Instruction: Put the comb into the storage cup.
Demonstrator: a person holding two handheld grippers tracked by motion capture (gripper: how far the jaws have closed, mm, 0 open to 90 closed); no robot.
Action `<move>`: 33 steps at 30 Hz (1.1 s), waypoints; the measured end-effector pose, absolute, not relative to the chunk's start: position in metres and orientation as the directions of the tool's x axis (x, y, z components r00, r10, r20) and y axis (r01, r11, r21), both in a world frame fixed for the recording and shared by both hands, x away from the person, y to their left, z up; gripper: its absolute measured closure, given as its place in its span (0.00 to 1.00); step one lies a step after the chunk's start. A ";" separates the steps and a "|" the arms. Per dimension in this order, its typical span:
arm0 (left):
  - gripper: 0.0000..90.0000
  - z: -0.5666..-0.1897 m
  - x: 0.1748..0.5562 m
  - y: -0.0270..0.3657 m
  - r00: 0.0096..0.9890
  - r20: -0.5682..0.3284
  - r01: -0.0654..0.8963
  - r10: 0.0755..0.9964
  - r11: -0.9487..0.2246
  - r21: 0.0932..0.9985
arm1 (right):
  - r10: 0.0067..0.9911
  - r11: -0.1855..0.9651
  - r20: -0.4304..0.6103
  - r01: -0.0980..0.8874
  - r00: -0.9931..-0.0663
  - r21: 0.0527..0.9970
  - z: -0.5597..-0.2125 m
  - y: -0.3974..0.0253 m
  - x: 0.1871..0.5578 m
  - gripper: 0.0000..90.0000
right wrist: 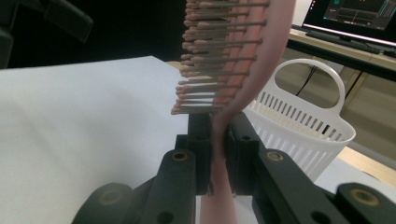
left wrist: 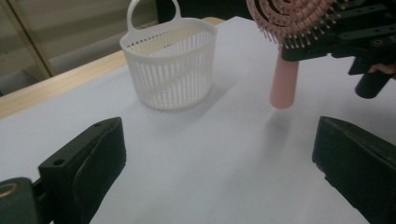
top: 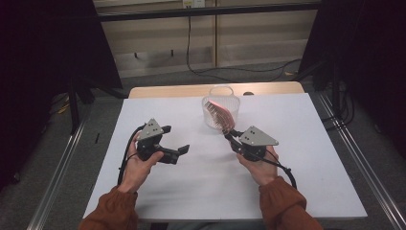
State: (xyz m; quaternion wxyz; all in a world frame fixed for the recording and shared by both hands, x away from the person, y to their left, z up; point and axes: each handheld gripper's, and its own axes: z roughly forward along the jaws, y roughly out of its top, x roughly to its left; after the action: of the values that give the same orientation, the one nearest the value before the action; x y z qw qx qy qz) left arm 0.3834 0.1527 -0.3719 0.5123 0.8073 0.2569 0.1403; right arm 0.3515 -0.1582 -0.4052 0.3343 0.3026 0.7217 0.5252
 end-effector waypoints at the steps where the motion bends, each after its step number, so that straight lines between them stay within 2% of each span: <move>1: 0.03 -0.372 0.383 0.152 0.834 -0.045 0.278 0.550 -0.347 0.896 | 0.790 0.250 -0.148 0.092 -0.595 0.964 -0.405 -0.160 0.352 0.91; 9: 0.04 -0.371 0.383 0.153 0.839 -0.061 0.273 0.541 -0.321 0.907 | 0.785 0.136 -0.029 0.126 -0.618 0.983 -0.402 -0.167 0.351 0.91; 18: 0.07 -0.371 0.384 0.150 0.864 -0.079 0.262 0.496 -0.310 0.914 | 0.730 0.070 0.039 0.132 -0.682 0.989 -0.400 -0.170 0.345 0.91; 22: 0.07 -0.372 0.386 0.147 0.880 -0.102 0.265 0.463 -0.300 0.916 | 0.704 0.055 0.061 0.139 -0.707 0.989 -0.405 -0.170 0.342 0.91; 28: 0.07 -0.369 0.386 0.144 0.889 -0.086 0.246 0.450 -0.310 0.918 | 0.673 0.049 0.078 0.150 -0.736 0.987 -0.412 -0.170 0.341 0.91; 33: 0.07 -0.364 0.382 0.144 0.924 -0.122 0.234 0.362 -0.285 0.930 | 0.642 0.051 0.081 0.147 -0.763 0.988 -0.413 -0.170 0.343 0.91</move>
State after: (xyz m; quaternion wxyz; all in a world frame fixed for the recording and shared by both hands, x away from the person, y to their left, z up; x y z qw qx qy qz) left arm 0.3817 0.1443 -0.3641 0.5683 0.7994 0.1866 0.0563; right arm 0.3429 -0.1696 -0.4130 0.1967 0.2828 0.6976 0.6282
